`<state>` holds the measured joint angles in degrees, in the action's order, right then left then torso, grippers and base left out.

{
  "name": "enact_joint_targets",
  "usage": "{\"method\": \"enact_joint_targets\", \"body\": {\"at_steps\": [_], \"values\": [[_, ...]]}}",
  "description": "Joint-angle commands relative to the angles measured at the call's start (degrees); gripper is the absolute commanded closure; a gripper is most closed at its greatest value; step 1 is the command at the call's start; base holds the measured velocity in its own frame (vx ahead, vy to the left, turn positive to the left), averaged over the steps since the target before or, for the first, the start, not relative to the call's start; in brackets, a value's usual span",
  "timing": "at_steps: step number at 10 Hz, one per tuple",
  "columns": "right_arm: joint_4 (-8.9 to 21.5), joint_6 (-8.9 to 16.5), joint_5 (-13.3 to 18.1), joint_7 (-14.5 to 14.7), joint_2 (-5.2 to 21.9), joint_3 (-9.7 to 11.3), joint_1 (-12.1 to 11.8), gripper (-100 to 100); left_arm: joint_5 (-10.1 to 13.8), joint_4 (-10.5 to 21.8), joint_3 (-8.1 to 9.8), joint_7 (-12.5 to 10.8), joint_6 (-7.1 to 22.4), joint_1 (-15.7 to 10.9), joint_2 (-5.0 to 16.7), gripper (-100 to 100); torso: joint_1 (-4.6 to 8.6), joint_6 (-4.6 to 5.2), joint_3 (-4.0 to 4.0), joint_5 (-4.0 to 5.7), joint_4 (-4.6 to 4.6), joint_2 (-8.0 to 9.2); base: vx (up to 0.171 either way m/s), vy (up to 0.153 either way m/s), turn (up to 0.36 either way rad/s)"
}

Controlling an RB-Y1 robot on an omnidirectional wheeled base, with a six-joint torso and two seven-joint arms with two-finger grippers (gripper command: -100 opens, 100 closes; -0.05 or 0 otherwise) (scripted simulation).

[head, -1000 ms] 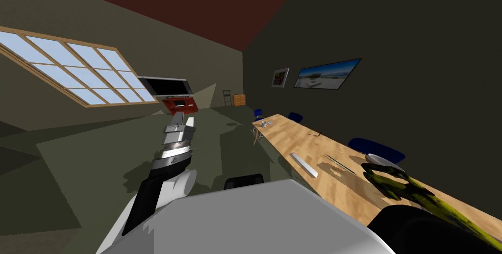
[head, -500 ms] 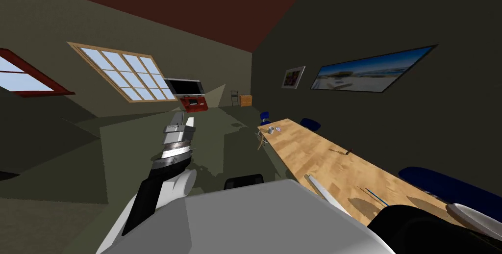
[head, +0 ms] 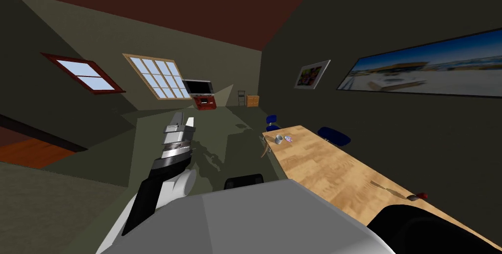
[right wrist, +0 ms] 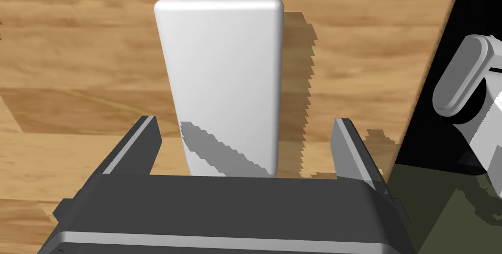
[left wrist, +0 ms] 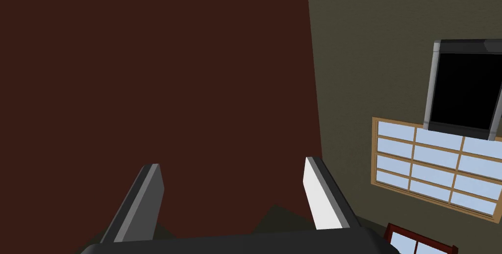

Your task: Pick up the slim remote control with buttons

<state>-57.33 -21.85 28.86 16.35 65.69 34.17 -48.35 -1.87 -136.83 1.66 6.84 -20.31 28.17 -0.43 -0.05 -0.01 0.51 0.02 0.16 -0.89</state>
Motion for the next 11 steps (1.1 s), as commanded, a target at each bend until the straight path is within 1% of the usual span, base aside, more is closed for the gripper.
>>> {"method": "enact_joint_targets", "body": {"at_steps": [1, 2, 3, 6, 7, 8, 11], "values": [[0.00, 0.00, 0.00, 0.00, 0.00, 0.00, 0.00, -100, 0.00, 0.00, 0.00, 0.00, 0.00, 0.00, 0.00, 0, 0.00, 0.00, 0.00, 0.00, 0.00, 0.00, 0.095, -0.045, 0.063], [-0.10, 0.04, -0.01, 0.00, -0.01, -0.04, 0.07, 0, 0.00, 0.00, 0.00, 0.00, 0.00, 0.00, -0.01, 0, -0.21, 0.09, -0.18, -0.05, -0.05, 0.36, 0.019, -0.011, -0.004], [0.82, 0.64, 0.31, 0.24, -1.75, 0.40, 0.92, -100, 0.00, 0.00, -0.01, 0.00, 0.00, -0.01, -0.01, 0, -0.37, 0.10, -0.37, -0.09, -0.13, 0.66, 0.001, -0.034, 0.061], [2.65, 1.84, 0.96, 0.72, -5.26, 1.29, 2.61, -100, 0.00, 0.01, 0.00, 0.00, 0.00, -0.02, -0.01, 0, -0.20, 0.11, -0.58, -0.05, -0.22, 1.00, -0.030, -0.062, 0.055], [3.07, 1.00, 0.81, 0.83, -4.73, 0.93, 2.48, -100, 0.00, 0.01, 0.00, 0.00, 0.00, -0.02, -0.01, 0, -0.21, 0.11, -0.58, -0.05, -0.22, 1.01, -0.011, -0.024, 0.010], [3.22, 0.99, 0.84, 0.92, -4.87, 0.95, 2.56, 100, 0.00, 0.01, -0.01, 0.00, 0.00, -0.02, -0.01, 0, -0.33, 0.12, -0.55, -0.08, -0.21, 0.96, 0.000, 0.000, 0.000], [3.14, 0.89, 0.83, 0.90, -4.93, 1.00, 2.51, 100, 0.00, 0.00, -0.01, 0.00, 0.00, -0.02, -0.01, 0, -0.32, 0.08, -0.55, -0.09, -0.22, 0.93, 0.000, 0.000, 0.000]]}}
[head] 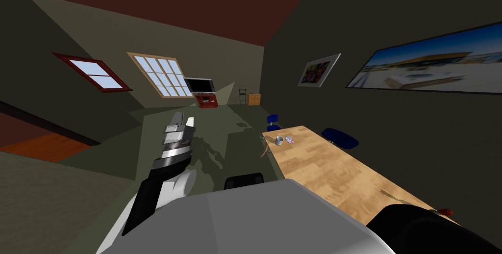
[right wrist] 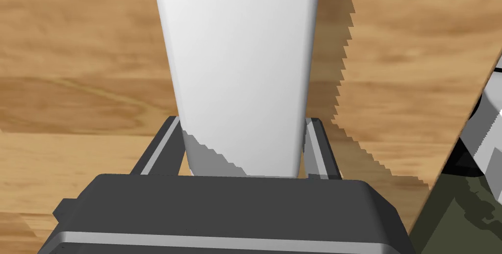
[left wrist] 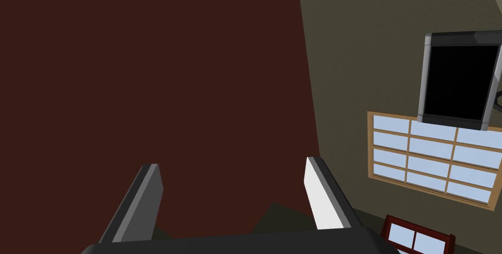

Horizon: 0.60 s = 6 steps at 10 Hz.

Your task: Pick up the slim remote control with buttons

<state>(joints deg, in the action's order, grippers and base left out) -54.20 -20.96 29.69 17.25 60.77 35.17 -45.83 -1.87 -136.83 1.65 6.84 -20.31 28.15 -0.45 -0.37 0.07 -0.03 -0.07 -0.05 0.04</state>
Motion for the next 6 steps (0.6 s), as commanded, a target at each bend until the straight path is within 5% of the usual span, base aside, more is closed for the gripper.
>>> {"method": "enact_joint_targets", "body": {"at_steps": [1, 2, 3, 6], "values": [[0.00, 0.00, 0.00, 0.00, 0.00, 0.00, 0.00, 100, 0.00, 0.00, 0.00, 0.00, 0.00, 0.00, 0.00, 0, 0.00, 0.00, 0.00, 0.00, 0.00, 0.00, 0.000, 0.000, 0.000], [0.00, 0.00, 0.00, 0.00, 0.00, 0.00, 0.00, 0, 0.00, 0.00, 0.00, 0.00, 0.00, 0.00, 0.00, 0, 0.00, 0.00, 0.00, 0.00, 0.00, 0.00, 0.000, 0.000, 0.000], [-1.71, 0.15, -0.30, -0.50, 2.00, -0.31, -1.03, 100, 0.00, 0.00, 0.00, 0.00, 0.00, 0.00, 0.00, 0, -0.01, 0.00, 0.00, -0.01, 0.00, 0.00, 0.022, 0.039, -0.075], [-3.23, -0.85, -0.84, -0.90, 4.93, -1.05, -2.44, 100, 0.00, 0.00, 0.00, 0.00, 0.00, 0.00, -0.01, 0, -0.34, 0.03, 0.07, -0.11, 0.04, -0.11, 0.024, 0.066, -0.053]]}}
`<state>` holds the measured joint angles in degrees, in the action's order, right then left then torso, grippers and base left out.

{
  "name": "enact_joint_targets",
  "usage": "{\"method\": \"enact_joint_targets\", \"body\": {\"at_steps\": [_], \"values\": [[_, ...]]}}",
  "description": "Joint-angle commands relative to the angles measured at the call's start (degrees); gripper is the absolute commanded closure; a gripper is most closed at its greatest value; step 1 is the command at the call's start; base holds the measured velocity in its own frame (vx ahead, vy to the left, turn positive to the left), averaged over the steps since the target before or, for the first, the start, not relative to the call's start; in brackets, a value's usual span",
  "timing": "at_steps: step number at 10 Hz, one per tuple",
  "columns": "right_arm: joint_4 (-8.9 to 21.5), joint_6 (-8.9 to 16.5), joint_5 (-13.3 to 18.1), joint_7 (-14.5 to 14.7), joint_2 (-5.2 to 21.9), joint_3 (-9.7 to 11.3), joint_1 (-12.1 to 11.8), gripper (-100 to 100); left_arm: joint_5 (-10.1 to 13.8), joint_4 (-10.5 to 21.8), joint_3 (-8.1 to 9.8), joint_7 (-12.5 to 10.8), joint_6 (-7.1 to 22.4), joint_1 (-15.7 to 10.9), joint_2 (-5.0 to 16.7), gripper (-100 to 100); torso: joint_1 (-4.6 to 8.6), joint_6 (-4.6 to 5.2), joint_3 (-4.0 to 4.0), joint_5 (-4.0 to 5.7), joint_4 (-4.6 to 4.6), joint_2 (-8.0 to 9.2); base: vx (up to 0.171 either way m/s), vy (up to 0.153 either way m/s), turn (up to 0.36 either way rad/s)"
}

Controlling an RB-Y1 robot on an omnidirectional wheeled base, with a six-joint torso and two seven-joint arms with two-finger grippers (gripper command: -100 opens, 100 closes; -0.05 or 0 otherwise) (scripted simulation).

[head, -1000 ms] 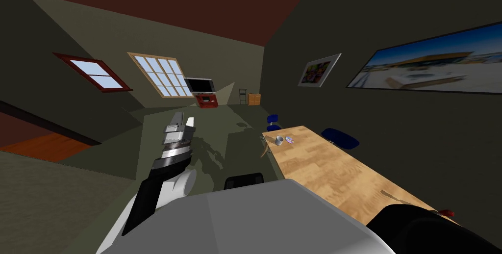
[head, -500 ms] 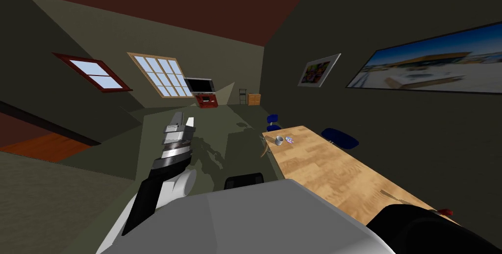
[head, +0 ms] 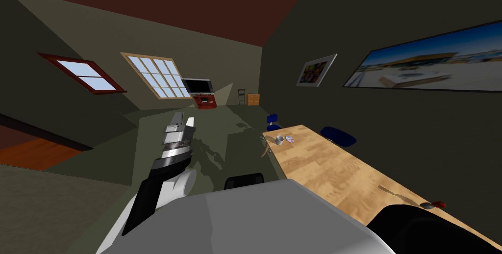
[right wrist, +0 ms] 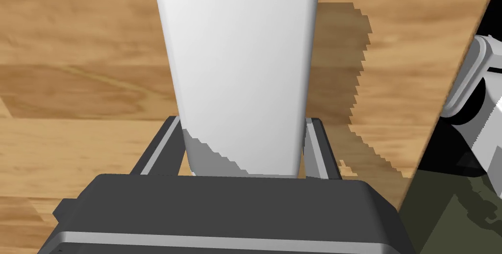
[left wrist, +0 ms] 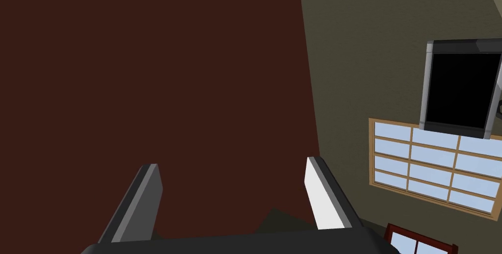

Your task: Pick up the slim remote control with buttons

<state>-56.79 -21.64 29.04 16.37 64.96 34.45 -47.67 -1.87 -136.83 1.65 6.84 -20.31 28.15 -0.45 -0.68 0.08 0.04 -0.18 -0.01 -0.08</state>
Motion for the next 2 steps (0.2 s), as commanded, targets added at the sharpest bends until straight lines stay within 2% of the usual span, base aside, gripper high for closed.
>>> {"method": "enact_joint_targets", "body": {"at_steps": [1, 2], "values": [[0.00, 0.00, 0.00, 0.00, 0.00, 0.00, 0.00, 100, 0.00, 0.00, 0.00, 0.00, 0.00, 0.00, 0.00, 0, 0.00, 0.00, 0.00, 0.00, 0.00, 0.00, 0.008, 0.022, -0.006], [-0.12, -0.02, -0.01, -0.05, 0.09, 0.00, -0.06, 0, 0.00, 0.00, 0.00, 0.00, 0.00, 0.00, 0.00, 0, 0.12, 0.00, -0.02, 0.03, -0.01, 0.03, 0.002, 0.005, 0.000]]}}
